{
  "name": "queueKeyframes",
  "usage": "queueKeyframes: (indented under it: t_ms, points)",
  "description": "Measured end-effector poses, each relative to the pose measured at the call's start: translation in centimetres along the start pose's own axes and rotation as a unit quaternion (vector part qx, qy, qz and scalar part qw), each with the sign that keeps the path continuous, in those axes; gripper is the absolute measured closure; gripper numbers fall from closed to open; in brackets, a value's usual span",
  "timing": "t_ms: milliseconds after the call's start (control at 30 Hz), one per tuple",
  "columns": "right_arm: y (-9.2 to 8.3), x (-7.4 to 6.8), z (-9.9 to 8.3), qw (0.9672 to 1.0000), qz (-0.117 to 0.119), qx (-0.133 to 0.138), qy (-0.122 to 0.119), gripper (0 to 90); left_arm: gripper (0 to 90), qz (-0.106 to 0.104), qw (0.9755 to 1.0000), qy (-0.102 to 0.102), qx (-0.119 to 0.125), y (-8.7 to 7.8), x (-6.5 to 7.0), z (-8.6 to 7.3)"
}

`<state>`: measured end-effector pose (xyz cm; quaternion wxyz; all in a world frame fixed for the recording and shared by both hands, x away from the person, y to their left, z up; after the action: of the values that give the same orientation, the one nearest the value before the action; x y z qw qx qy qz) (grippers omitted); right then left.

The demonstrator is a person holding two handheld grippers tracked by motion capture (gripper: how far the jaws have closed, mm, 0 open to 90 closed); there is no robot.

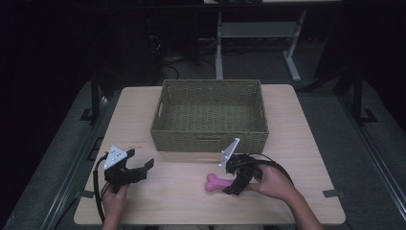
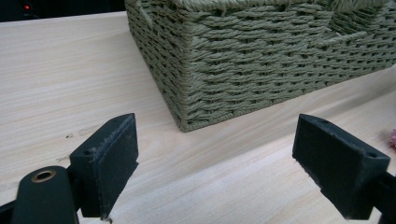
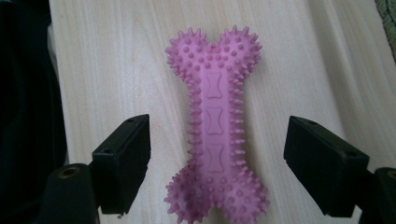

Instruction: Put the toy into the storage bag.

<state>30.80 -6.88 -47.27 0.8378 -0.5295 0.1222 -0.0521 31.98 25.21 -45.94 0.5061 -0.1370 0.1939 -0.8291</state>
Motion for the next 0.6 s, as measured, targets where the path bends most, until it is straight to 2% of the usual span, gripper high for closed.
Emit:
queueKeyframes:
  t_ms: [600]
  points:
    - [1.5,-0.2,0.6,0.9995,-0.001,-0.025,-0.017,41.1,13.9,0.0,1.0,0.001,0.001,0.0,0.0,0.0]
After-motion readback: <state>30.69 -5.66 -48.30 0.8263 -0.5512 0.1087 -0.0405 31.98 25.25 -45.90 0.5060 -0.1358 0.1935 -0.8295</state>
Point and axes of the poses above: each handheld gripper's, and its own axes: y roughly forward along the jaws, z roughly out of its top, x roughly to its right, the point moved 6 cm from there along y, roughly forward along the jaws, and after that the axes turned 3 degrees about z, right-handed, at the moved point
